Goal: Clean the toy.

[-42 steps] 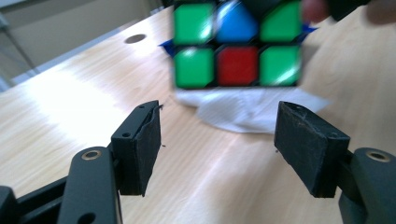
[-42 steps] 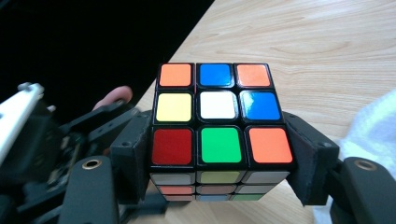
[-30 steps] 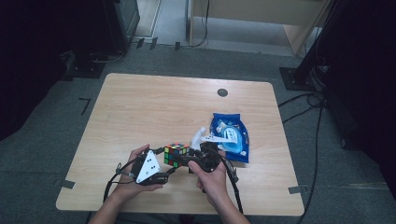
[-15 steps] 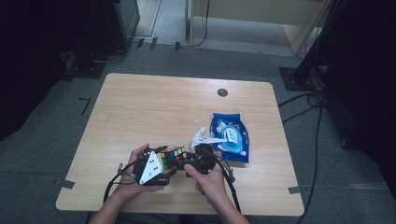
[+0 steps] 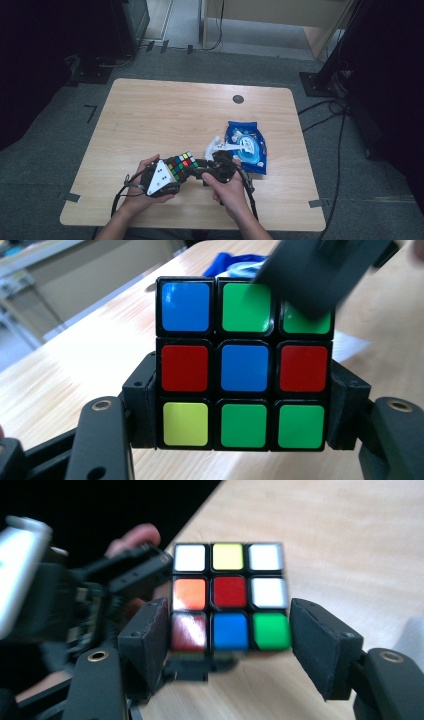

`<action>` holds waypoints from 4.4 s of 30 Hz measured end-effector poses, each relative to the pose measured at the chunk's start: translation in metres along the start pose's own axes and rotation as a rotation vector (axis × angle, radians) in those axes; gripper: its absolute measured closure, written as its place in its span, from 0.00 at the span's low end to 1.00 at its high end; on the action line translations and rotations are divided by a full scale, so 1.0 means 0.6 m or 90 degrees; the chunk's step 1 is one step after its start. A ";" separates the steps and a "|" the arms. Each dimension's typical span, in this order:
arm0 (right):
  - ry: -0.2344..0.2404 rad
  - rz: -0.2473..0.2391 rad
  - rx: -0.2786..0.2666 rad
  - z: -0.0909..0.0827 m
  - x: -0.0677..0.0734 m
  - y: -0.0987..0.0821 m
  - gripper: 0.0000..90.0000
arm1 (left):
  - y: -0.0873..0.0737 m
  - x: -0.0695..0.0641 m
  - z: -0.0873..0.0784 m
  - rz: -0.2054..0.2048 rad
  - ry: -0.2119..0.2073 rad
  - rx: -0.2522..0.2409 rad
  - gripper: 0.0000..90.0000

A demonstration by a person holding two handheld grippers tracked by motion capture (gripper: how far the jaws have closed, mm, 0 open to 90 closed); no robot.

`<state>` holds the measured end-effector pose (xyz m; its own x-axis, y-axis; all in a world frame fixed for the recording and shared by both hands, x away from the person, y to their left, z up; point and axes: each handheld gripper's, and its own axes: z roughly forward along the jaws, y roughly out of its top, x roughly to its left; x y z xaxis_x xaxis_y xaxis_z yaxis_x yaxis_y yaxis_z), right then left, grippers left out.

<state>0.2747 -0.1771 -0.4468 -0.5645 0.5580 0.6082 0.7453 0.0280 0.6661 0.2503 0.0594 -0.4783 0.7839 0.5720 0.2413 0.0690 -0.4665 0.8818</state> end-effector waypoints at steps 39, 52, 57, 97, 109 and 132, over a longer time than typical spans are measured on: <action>-0.077 -0.172 -0.105 -0.006 -0.013 -0.021 0.99 | -0.002 -0.014 0.011 -0.013 -0.059 0.004 0.38; 0.010 -0.179 -0.086 -0.008 0.032 -0.014 0.98 | -0.003 -0.007 0.007 -0.021 -0.042 0.000 0.38; -0.014 -0.162 -0.073 -0.010 0.014 -0.015 0.98 | -0.006 0.016 -0.006 -0.047 -0.026 -0.009 0.38; -0.235 -0.150 -0.084 -0.011 -0.067 -0.028 0.74 | -0.006 0.021 -0.007 -0.067 -0.021 -0.019 0.38; -0.045 -0.060 -0.140 -0.012 0.007 -0.013 0.22 | -0.003 0.007 0.003 -0.057 -0.015 -0.011 0.38; -0.057 0.050 -0.110 -0.007 -0.010 -0.018 0.38 | -0.003 -0.005 0.008 -0.031 -0.054 -0.005 0.34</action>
<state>0.2685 -0.1842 -0.4556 -0.4675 0.6249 0.6253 0.7091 -0.1573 0.6874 0.2507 0.0552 -0.4825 0.8292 0.5348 0.1627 0.1043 -0.4339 0.8949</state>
